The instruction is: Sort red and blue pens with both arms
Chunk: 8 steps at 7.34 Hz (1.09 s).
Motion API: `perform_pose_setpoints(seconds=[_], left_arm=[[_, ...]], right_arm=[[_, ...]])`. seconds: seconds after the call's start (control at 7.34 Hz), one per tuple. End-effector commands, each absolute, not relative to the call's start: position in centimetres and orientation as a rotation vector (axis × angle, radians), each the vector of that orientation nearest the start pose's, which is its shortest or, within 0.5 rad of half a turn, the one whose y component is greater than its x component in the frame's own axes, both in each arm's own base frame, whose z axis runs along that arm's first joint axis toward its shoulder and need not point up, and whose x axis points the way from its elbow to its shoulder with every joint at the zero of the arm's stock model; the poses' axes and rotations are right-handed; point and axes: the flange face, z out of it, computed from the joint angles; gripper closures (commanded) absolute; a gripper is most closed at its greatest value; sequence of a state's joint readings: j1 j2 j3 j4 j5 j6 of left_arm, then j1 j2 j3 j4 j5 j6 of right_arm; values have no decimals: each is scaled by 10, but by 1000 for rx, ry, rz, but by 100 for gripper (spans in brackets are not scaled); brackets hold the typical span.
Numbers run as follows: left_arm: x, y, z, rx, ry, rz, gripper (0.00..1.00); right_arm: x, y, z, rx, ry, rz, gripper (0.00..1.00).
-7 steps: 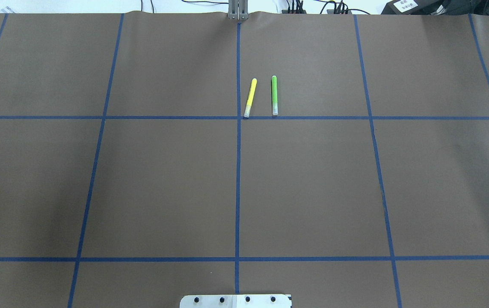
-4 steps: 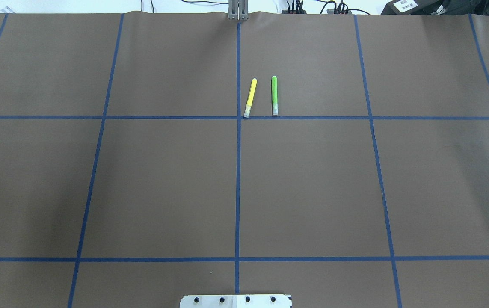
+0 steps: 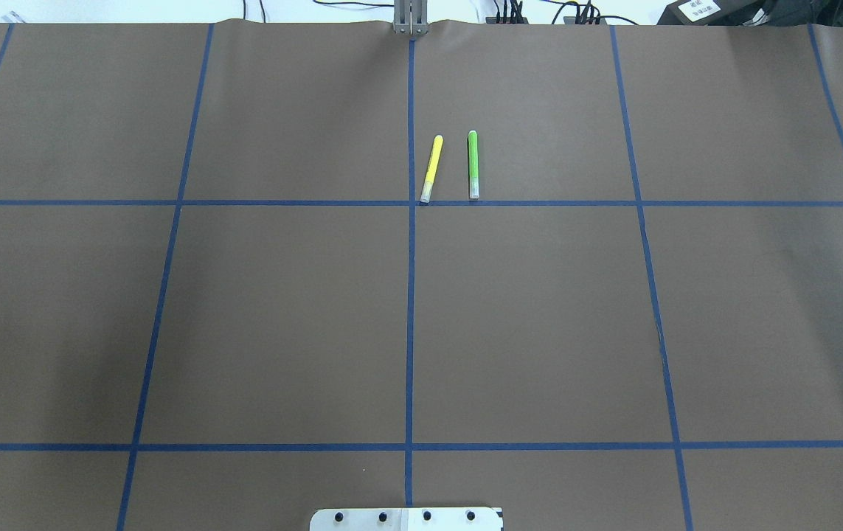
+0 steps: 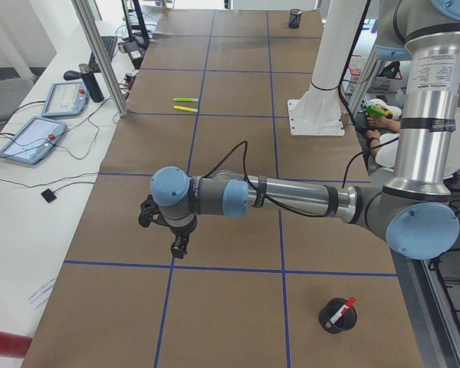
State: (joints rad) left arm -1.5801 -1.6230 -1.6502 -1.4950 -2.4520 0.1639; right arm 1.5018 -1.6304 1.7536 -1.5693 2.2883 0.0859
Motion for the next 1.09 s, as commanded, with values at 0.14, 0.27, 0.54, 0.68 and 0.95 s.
perform_pose_setpoints(seconds=[0.14, 0.27, 0.54, 0.68, 0.95], left_arm=[[-62, -513, 592, 133, 875, 172, 0], [-62, -513, 592, 133, 873, 172, 0], [-61, -506, 595, 128, 874, 173, 0], [-61, -506, 593, 131, 873, 170, 0], [-61, -505, 594, 129, 875, 168, 0]], right_arm=[[35, -476, 601, 63, -722, -28, 0], [35, -476, 601, 63, -722, -28, 0], [35, -476, 601, 63, -722, -28, 0], [35, -476, 601, 63, -722, -28, 0], [35, -476, 602, 62, -724, -28, 0]])
